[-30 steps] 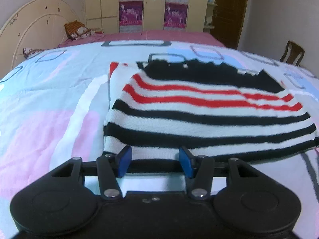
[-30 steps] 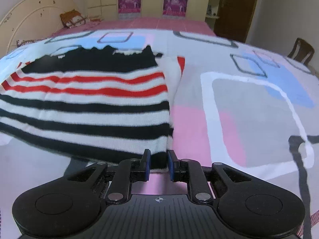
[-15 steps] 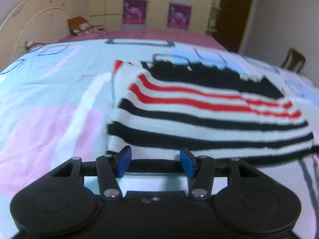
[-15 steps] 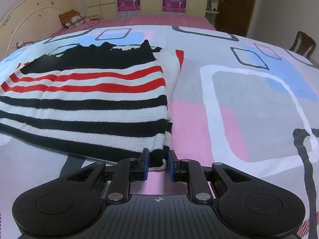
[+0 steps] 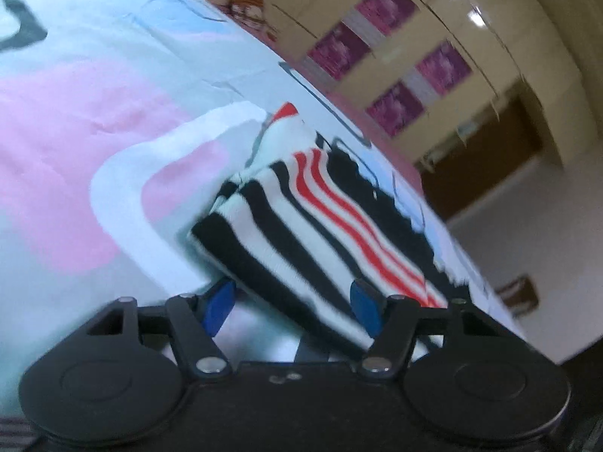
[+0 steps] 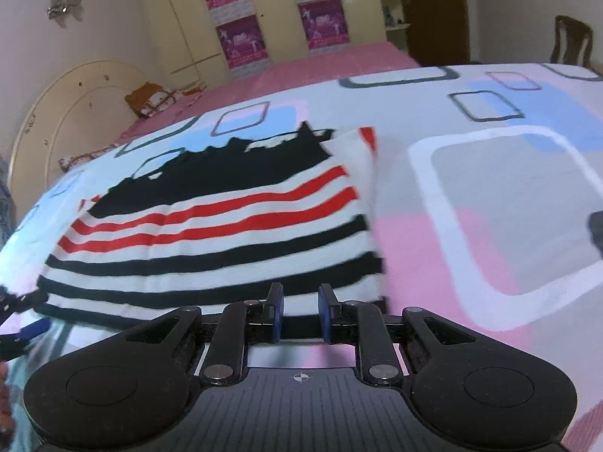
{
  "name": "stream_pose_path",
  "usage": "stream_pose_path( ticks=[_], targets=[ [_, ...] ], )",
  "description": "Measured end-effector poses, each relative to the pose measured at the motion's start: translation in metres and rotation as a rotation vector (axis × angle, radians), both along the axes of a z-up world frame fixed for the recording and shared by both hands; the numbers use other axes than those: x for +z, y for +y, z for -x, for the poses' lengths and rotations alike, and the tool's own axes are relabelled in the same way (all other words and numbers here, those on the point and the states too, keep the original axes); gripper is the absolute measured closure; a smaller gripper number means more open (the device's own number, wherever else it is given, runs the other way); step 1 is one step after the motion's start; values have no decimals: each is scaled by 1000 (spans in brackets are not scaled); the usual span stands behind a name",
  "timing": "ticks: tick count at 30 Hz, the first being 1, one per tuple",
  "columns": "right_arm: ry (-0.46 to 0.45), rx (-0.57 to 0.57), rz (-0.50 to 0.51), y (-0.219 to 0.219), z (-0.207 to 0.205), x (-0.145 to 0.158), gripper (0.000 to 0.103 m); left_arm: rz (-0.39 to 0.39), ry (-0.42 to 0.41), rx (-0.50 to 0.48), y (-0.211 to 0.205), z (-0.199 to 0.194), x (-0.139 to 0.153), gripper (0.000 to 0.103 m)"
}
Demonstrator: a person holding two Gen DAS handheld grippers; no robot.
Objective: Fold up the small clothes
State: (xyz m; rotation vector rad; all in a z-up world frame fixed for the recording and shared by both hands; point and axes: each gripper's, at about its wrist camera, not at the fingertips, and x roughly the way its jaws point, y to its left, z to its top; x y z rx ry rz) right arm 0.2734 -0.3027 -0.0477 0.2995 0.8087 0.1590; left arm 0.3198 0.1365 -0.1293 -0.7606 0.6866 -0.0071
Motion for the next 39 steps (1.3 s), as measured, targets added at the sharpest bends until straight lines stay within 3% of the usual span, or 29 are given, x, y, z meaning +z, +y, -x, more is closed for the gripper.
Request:
stream_pose_path(
  ticks=[3, 5, 13, 17, 20, 22, 32, 39],
  targets=[
    [-24, 38, -43, 14, -11, 5, 85, 52, -32, 61, 8, -16, -7, 43],
    [-25, 57, -42, 25, -22, 5, 103, 80, -48, 94, 12, -26, -12, 52],
    [1, 123, -78, 81, -89, 3, 103, 114, -34, 128, 23, -57, -18, 82],
    [-11, 172, -87, 105, -101, 7, 103, 157, -96, 113, 28, -51, -7, 84],
    [57, 230, -26, 128, -106, -12, 103, 138, -30, 101, 30, -58, -21, 84],
    [48, 242, 7, 134, -105, -26, 103, 178, -32, 102, 35, -59, -25, 84],
    [48, 227, 4, 134, -104, -27, 103, 103, -118, 38, 20, -59, 10, 84],
    [48, 246, -47, 123, -107, -26, 103, -14, -160, -82, -30, -74, 49, 84]
  ],
)
